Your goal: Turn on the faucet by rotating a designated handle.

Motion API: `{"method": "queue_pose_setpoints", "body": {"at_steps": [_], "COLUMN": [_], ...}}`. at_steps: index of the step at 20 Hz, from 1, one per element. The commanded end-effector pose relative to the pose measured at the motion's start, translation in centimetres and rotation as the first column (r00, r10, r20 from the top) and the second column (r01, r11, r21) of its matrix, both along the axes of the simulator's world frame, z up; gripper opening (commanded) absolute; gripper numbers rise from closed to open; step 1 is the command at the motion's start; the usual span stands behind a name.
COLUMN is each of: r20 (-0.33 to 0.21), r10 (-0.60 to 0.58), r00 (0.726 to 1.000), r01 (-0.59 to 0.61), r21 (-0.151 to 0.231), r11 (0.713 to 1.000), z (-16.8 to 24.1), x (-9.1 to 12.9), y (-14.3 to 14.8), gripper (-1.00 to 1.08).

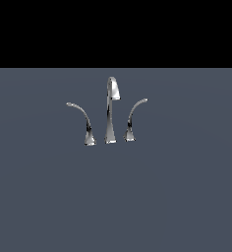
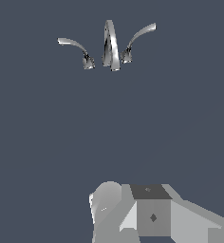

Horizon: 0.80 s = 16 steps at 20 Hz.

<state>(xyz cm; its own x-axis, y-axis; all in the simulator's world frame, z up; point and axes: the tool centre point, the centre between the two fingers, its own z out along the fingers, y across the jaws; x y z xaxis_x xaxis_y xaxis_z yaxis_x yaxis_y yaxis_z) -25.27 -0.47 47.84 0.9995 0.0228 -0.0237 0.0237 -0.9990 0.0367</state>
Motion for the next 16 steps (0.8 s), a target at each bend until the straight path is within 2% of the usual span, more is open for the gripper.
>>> {"method": "queue_pose_setpoints", "body": {"at_steps": [1,10,16], "r20": [0.0,-0.012,-0.011], "r10": [0.0,0.007,-0.001], "r00": [1.0,1.0,1.0], "r01": [0.0,-0.008,0.001], "r21": [0.0,-0.046,-0.045], "r11": [1.0,0.999,0.999], "z": [0.0,-0.81,-0.8], "x": [0.0,0.61,0.85], "y": [0.0,0.17,0.15], "gripper": [-1.0,-1.0,-1.0]}}
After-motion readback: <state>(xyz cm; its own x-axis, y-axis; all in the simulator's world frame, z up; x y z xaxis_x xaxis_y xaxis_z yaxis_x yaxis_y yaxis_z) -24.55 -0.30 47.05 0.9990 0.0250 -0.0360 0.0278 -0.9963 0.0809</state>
